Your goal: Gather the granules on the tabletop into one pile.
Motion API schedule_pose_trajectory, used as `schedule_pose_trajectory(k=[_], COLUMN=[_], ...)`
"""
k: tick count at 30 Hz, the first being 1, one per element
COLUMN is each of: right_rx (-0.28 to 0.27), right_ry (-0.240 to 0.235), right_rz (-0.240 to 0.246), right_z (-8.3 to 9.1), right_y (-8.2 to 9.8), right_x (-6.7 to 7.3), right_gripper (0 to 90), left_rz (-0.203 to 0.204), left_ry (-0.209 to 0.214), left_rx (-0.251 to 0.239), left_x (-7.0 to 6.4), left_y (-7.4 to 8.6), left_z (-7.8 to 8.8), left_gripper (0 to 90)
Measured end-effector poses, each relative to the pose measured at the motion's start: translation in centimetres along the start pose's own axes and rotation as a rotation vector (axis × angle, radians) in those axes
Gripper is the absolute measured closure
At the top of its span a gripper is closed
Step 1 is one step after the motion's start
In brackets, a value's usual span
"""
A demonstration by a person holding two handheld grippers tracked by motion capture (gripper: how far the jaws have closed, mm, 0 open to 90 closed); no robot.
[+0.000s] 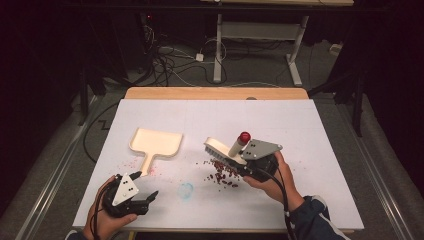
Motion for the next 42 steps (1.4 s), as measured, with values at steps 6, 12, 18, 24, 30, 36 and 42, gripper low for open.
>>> schedule_pose_trajectory(k=[6,12,18,24,30,36,42], right_rx=[-0.037,-0.027,0.017,0.040,0.038,0.028,-0.016], right_ry=[-0.152,-0.280,-0.241,-0.174,-0.091,-0.095,-0.092], right_rz=[-0.177,-0.239,-0.335,-0.402,-0.430,-0.429,-0.252], right_z=[-0.5,-2.4,-5.3,-5.9,-5.2,-4.4,-2.4], right_y=[-0.4,-0.6,0.8,1.8,2.4,2.0,-0.8], right_x=[3.3,6.8,6.6,4.4,1.4,0.8,0.4], right_gripper=[67.8,67.8,67.8,67.7,67.7,67.8,67.7], left_rz=[0.000,-0.002,-0.003,-0.011,-0.007,-0.011,-0.003], left_ry=[0.002,0.007,0.011,0.014,0.017,0.024,0.032], left_rx=[0.000,0.006,0.009,0.015,0.014,0.020,0.034], left_x=[0.0,-0.1,-0.1,-0.1,-0.2,-0.3,-0.4], left_y=[0.0,0.0,0.1,0.1,0.1,0.1,0.3], left_z=[0.0,-0.1,-0.2,-0.2,-0.2,-0.3,-0.4], left_gripper=[20.1,20.1,20.2,20.1,20.2,20.2,20.2])
Point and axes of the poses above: each handheld gripper's, and its own axes: z roughly backward along the jaws, y roughly out of its underside, x roughly to its left, the point moved 7 cm from there along -z, roughly forward along the jaws, and after that the axes turned 1 degree about x, right-handed, at the moved point
